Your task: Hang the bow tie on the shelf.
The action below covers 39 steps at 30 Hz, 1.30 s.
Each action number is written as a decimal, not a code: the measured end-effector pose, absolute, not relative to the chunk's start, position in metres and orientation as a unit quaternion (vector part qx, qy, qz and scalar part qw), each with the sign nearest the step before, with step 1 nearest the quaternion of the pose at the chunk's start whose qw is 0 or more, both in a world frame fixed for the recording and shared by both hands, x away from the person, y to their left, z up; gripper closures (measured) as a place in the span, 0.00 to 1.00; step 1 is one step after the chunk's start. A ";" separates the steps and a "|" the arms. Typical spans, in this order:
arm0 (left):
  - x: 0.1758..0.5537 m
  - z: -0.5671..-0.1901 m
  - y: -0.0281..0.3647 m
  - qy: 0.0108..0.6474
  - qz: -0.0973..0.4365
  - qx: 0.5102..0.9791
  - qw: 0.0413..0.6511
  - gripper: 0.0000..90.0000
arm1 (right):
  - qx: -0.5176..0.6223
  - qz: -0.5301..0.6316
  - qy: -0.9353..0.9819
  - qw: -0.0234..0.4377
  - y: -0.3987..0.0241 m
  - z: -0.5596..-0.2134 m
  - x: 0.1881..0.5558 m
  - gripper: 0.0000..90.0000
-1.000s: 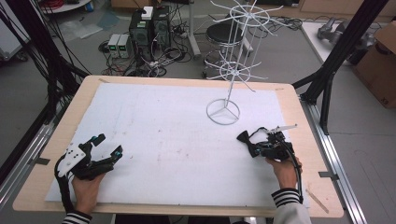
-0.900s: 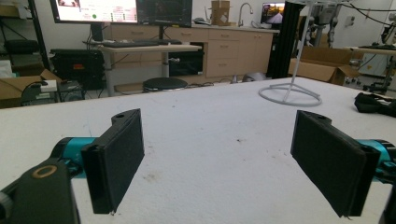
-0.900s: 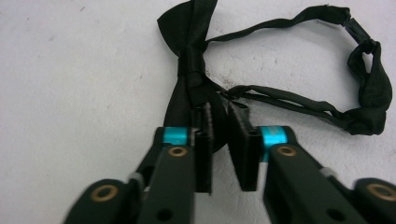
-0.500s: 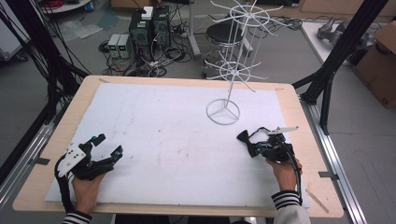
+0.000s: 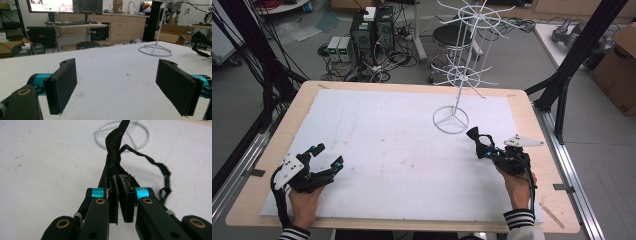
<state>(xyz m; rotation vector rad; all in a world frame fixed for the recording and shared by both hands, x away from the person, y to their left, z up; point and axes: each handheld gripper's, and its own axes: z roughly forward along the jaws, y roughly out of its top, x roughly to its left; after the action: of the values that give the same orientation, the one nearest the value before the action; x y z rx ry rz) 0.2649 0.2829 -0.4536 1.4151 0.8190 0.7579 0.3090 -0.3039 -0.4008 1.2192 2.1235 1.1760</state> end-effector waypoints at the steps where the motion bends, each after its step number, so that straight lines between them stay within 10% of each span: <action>1: 0.265 -0.454 0.283 0.356 0.330 0.616 0.620 0.20 | 0.439 0.430 0.756 0.225 -0.304 -0.398 0.306 0.96; 39: 0.265 -0.454 0.283 0.356 0.330 0.616 0.620 0.20 | 0.376 0.527 0.645 0.406 -0.292 -0.338 0.285 0.96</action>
<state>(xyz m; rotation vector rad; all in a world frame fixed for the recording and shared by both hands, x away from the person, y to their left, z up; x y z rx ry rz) 0.2649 0.2827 -0.4536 1.4171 0.8194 0.7598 0.2848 -0.2918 -0.3375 0.9492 1.6260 1.3300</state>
